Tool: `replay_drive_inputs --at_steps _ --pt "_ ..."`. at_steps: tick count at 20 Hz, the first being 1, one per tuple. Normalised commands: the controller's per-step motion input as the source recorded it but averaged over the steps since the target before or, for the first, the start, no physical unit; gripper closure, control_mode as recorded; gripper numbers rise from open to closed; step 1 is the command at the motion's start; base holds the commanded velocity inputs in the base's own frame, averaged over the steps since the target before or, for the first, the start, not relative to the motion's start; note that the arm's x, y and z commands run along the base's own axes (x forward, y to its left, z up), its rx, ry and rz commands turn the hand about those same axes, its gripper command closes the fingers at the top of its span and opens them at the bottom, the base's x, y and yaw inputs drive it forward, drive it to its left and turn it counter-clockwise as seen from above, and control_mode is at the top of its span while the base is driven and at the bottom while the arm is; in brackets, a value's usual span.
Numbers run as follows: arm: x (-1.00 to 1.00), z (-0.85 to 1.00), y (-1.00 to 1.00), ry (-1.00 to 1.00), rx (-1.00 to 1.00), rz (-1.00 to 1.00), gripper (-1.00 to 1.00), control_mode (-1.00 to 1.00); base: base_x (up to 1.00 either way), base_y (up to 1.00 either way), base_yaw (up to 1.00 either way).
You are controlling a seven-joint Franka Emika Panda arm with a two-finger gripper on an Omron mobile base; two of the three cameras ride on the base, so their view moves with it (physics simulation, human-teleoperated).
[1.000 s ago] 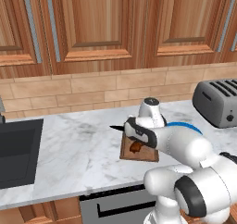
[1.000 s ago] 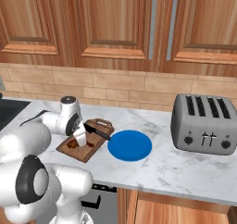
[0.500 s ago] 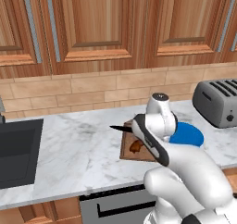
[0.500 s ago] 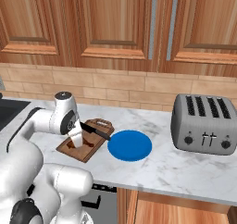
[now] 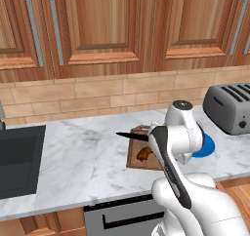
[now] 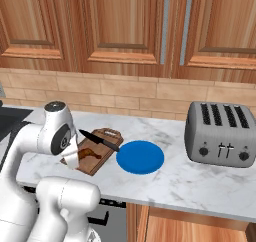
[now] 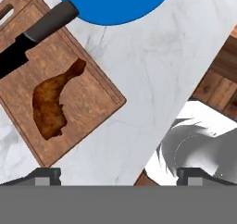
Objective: Pick up the knife from the drawer and place it on the cutting board. Then place the meat from the plate to the cutting board.
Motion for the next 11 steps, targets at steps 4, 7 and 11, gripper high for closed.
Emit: replay_drive_inputs --at_steps 4,7,11 --pt "-0.68 0.34 0.06 0.0 -0.01 -0.01 -1.0 -1.0 0.0 0.0 0.0" --pt "-0.58 0.34 0.29 0.0 -0.08 0.0 -1.0 -1.0 0.0 0.0 0.0" --pt "-0.54 0.34 0.46 0.0 -0.11 0.0 -1.0 -1.0 0.0 0.0 0.0"
